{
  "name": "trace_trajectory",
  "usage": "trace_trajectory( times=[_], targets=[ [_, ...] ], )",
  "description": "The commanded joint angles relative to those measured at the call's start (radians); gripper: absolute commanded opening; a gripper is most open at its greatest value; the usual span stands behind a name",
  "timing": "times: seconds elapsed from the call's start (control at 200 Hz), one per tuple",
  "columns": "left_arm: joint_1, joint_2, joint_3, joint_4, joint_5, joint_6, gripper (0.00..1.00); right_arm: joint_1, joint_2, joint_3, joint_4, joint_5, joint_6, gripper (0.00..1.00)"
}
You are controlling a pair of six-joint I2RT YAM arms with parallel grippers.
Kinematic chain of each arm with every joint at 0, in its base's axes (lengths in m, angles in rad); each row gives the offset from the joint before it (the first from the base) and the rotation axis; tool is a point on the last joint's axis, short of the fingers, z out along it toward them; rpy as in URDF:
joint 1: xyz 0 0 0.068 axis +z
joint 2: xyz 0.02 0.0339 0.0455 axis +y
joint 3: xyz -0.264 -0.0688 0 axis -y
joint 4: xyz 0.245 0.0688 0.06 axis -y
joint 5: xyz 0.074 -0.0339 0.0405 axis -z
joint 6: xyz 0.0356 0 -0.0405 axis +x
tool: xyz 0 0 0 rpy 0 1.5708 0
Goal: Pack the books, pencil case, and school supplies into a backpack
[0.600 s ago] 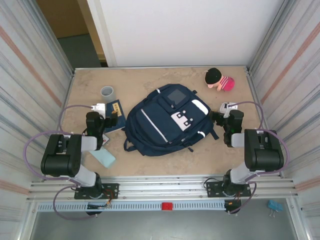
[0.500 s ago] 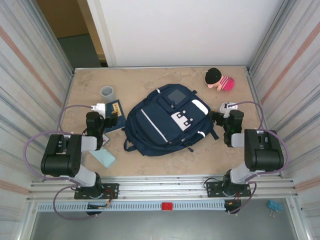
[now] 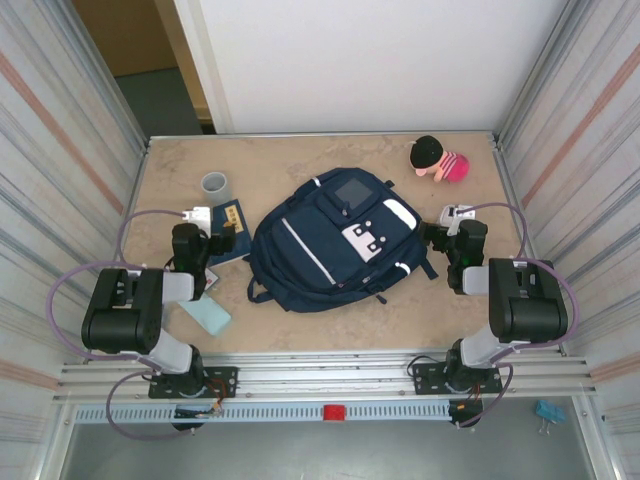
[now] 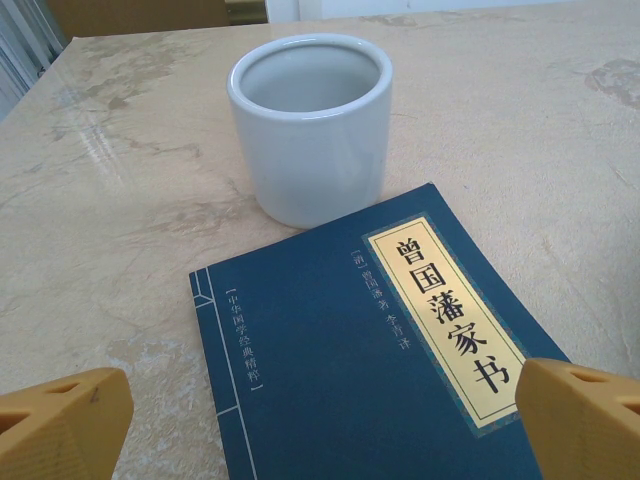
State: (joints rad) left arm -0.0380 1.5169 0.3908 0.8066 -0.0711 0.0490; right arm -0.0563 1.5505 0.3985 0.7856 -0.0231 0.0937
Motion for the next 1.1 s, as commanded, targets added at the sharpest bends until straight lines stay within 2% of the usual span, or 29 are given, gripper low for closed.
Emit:
trace_trajectory(
  times=[0.0,0.05,0.105,0.205,0.301,0.361,0.441,0.526,0.596,0.656,0.742,0.822,0.882,0.997,1.097],
  targets=[
    [-0.033,-0.044,0.007,-0.011,-0.027,0.037,0.98,0.000,-0.037,0.036,-0.057,0.012,0.005,0.99],
    [-0.067,-0.097,0.020,-0.065,-0.086,0.059,0.97,-0.008,-0.085,0.079,-0.180,0.000,0.012,0.99],
    [-0.107,-0.178,0.063,-0.204,-0.124,0.082,0.97,-0.019,-0.149,0.147,-0.351,-0.020,0.029,0.99],
    [-0.163,-0.306,0.179,-0.476,-0.098,0.064,0.92,-0.028,-0.264,0.288,-0.662,-0.020,0.084,0.99],
    [-0.210,-0.354,0.344,-0.716,-0.061,-0.027,0.86,-0.029,-0.331,0.454,-0.974,0.030,0.179,0.99],
    [-0.229,-0.339,0.458,-0.842,-0.016,-0.083,0.80,-0.030,-0.347,0.560,-1.161,0.010,0.213,0.99],
    [-0.248,-0.281,0.588,-0.967,0.069,-0.122,0.74,-0.030,-0.359,0.671,-1.371,-0.092,0.221,0.99],
    [-0.262,-0.179,0.728,-1.077,0.127,-0.151,0.71,-0.028,-0.388,0.708,-1.509,-0.189,0.301,1.00],
    [-0.272,-0.078,0.833,-1.168,0.193,-0.162,0.64,-0.024,-0.427,0.682,-1.588,-0.264,0.376,0.94],
    [-0.283,0.009,0.893,-1.206,0.233,-0.168,0.59,-0.009,-0.470,0.628,-1.613,-0.323,0.450,0.90],
    [-0.306,0.115,0.929,-1.207,0.248,-0.180,0.57,0.056,-0.545,0.506,-1.568,-0.407,0.568,0.86],
    [-0.312,0.208,0.945,-1.199,0.252,-0.209,0.54,0.175,-0.612,0.373,-1.452,-0.440,0.694,0.83],
    [-0.312,0.266,0.955,-1.184,0.301,-0.218,0.49,0.256,-0.638,0.281,-1.347,-0.438,0.785,0.83],
    [-0.322,0.340,0.951,-1.166,0.398,-0.246,0.42,0.334,-0.625,0.146,-1.128,-0.440,0.922,0.82],
    [-0.341,0.333,0.892,-1.141,0.431,-0.271,0.39,0.346,-0.554,0.114,-1.019,-0.425,0.921,0.82]
  ],
)
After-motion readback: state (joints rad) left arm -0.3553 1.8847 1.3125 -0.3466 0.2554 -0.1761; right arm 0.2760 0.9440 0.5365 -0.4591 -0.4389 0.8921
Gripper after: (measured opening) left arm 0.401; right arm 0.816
